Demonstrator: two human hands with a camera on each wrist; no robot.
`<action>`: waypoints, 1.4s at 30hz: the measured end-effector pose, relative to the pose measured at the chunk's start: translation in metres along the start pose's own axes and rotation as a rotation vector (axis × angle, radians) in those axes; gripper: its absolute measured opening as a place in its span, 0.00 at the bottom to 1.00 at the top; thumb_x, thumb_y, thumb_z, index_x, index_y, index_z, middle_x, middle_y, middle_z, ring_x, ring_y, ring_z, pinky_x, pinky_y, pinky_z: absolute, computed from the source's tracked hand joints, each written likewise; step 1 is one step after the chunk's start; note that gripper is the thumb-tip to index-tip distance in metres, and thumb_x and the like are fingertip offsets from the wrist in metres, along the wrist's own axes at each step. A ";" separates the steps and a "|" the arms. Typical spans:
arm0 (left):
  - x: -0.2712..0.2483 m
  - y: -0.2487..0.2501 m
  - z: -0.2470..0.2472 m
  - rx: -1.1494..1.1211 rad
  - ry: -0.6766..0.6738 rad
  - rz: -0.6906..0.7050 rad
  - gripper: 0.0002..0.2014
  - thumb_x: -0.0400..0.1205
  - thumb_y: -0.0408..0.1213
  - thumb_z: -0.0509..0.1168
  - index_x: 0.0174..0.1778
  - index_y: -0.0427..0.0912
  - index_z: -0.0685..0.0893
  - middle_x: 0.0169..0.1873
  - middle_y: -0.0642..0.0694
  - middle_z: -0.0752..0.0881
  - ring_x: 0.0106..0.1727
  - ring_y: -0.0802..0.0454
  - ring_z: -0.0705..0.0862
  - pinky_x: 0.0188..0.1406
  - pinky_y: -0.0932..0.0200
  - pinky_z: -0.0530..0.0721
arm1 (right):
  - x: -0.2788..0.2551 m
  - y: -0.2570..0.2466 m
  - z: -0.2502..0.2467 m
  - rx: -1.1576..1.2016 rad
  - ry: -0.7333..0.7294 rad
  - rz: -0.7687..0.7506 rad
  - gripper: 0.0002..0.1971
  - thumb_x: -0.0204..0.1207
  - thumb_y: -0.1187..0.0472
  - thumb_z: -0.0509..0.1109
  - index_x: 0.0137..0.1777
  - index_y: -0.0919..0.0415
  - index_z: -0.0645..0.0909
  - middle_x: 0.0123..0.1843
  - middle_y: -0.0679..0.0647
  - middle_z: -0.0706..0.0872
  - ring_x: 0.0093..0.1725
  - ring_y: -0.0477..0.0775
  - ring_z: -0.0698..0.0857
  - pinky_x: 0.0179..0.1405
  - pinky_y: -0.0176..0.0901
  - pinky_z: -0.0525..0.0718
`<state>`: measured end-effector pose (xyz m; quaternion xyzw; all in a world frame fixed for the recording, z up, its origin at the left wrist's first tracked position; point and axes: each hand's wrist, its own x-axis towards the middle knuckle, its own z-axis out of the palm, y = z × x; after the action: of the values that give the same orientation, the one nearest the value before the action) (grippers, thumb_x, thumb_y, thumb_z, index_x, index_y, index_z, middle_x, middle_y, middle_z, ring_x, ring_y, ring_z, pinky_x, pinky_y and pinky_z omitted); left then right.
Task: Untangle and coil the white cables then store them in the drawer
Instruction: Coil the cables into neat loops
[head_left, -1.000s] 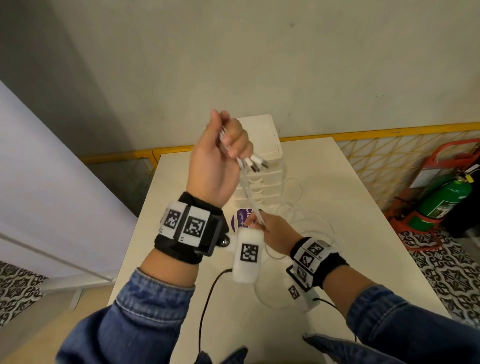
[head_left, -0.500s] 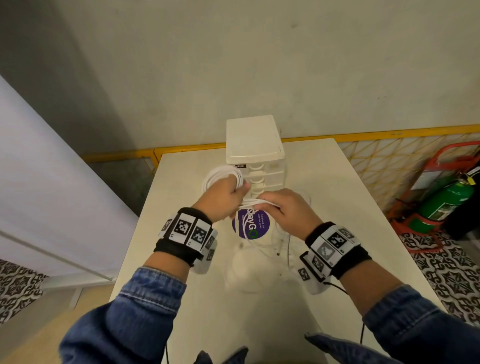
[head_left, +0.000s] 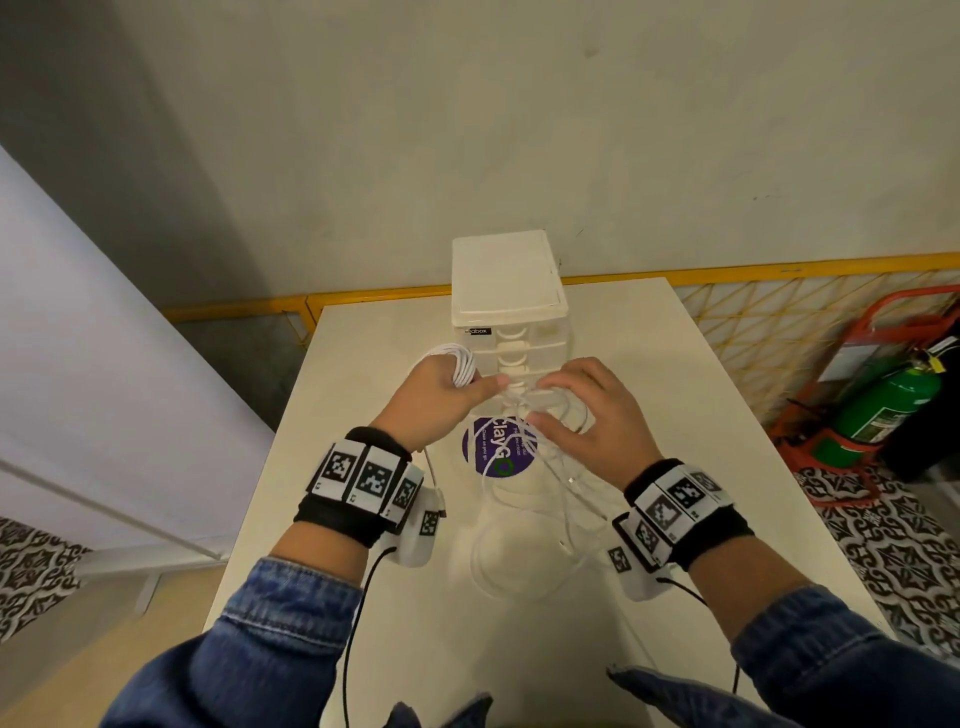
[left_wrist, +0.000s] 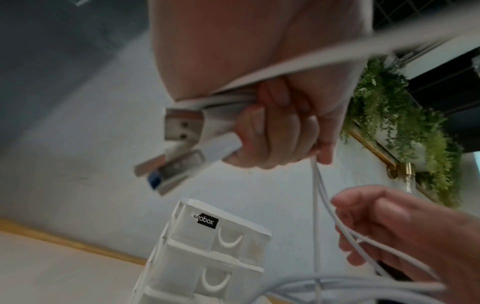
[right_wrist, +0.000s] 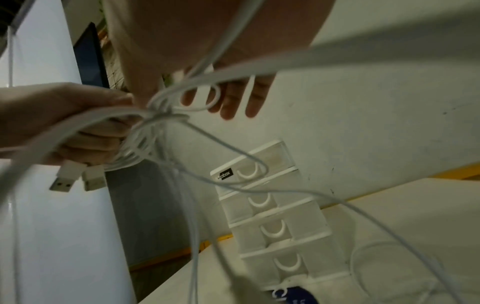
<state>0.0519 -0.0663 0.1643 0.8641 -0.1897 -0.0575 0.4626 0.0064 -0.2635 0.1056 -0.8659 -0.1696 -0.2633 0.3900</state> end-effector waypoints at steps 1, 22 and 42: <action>0.000 0.001 0.000 -0.010 0.004 -0.014 0.22 0.79 0.47 0.69 0.26 0.36 0.73 0.19 0.47 0.68 0.18 0.59 0.66 0.22 0.67 0.66 | -0.002 -0.002 0.002 -0.051 0.016 -0.040 0.16 0.67 0.44 0.75 0.48 0.55 0.84 0.48 0.53 0.79 0.50 0.48 0.78 0.53 0.38 0.75; 0.001 -0.012 -0.021 -0.344 0.338 -0.230 0.18 0.79 0.47 0.67 0.31 0.40 0.70 0.21 0.43 0.68 0.19 0.51 0.64 0.21 0.61 0.66 | -0.011 0.021 -0.004 -0.205 -0.050 -0.212 0.04 0.73 0.62 0.72 0.45 0.56 0.88 0.74 0.54 0.75 0.67 0.56 0.76 0.65 0.48 0.77; -0.009 -0.012 0.019 -0.494 -0.048 -0.245 0.24 0.85 0.49 0.57 0.23 0.42 0.73 0.14 0.48 0.69 0.17 0.54 0.67 0.19 0.64 0.68 | 0.019 -0.046 0.013 0.123 -0.256 0.090 0.07 0.74 0.50 0.67 0.46 0.48 0.84 0.40 0.48 0.91 0.40 0.45 0.87 0.44 0.39 0.83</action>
<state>0.0419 -0.0717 0.1429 0.7400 -0.0749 -0.1782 0.6443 0.0032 -0.2221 0.1365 -0.8735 -0.1948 -0.1222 0.4290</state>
